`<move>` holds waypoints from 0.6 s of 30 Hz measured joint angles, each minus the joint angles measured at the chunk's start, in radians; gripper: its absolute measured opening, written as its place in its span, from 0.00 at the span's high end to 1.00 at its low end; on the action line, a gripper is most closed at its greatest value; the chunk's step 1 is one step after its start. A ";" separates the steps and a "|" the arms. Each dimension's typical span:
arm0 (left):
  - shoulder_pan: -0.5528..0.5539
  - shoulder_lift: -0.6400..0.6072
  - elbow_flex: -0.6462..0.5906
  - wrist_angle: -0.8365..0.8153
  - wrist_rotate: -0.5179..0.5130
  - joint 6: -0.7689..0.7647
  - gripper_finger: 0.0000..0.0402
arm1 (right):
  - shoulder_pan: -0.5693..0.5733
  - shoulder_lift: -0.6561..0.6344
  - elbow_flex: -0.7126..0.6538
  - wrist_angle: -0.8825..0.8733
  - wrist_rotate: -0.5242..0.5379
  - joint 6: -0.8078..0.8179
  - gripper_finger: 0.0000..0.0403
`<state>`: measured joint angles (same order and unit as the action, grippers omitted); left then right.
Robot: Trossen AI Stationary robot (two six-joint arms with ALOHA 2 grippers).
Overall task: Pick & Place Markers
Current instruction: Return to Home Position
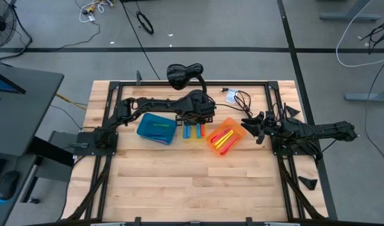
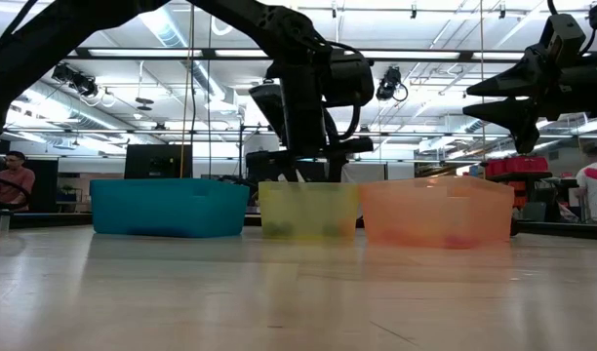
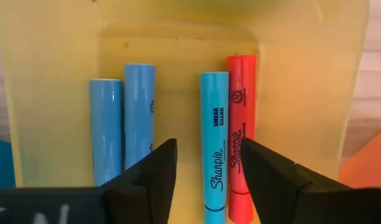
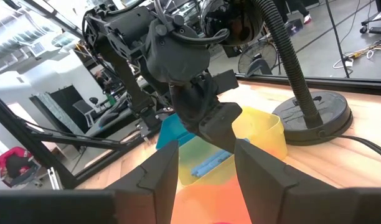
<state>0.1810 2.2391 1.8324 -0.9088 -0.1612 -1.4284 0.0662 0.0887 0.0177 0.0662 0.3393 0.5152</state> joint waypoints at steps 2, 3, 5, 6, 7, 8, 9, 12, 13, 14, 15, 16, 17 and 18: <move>0.000 0.000 0.000 0.001 0.000 0.005 0.52 | 0.000 0.000 0.000 0.000 0.000 0.000 0.60; 0.000 0.000 0.000 0.000 0.000 0.014 0.50 | 0.000 0.000 0.000 0.000 0.000 0.000 0.60; 0.000 -0.001 0.000 -0.001 0.000 0.039 0.48 | 0.000 0.000 0.000 0.000 0.000 0.000 0.60; 0.000 -0.004 0.000 -0.002 0.000 0.054 0.46 | 0.000 0.000 0.000 0.000 0.000 0.000 0.60; 0.000 -0.008 0.000 -0.002 -0.001 0.073 0.45 | 0.000 0.000 0.000 0.000 0.000 0.000 0.60; -0.002 -0.015 0.000 -0.003 -0.005 0.089 0.45 | 0.000 0.000 0.000 0.000 0.000 0.000 0.60; -0.002 -0.024 0.000 -0.007 -0.015 0.115 0.44 | 0.000 0.000 0.000 0.000 0.000 0.000 0.60; -0.005 -0.070 0.000 -0.006 -0.048 0.230 0.43 | 0.000 0.000 0.000 0.000 0.000 0.000 0.60; -0.009 -0.087 0.000 -0.002 -0.061 0.273 0.43 | 0.000 0.000 0.000 0.000 0.000 0.000 0.60; -0.013 -0.101 0.000 -0.001 -0.071 0.321 0.43 | 0.000 0.000 0.000 0.000 0.000 0.000 0.60; -0.017 -0.116 -0.008 0.010 -0.081 0.374 0.43 | 0.000 0.000 0.000 0.000 0.000 0.000 0.60; -0.021 -0.134 -0.022 0.029 -0.087 0.430 0.43 | 0.000 0.000 0.000 0.000 0.000 0.000 0.60; -0.026 -0.155 -0.042 0.054 -0.086 0.493 0.43 | 0.000 0.000 0.000 0.000 0.000 0.000 0.60; -0.033 -0.178 -0.065 0.088 -0.084 0.561 0.43 | 0.000 0.000 0.000 0.000 0.000 0.000 0.60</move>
<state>0.1478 2.0610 1.7675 -0.8212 -0.2455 -0.8674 0.0665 0.0887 0.0177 0.0659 0.3393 0.5150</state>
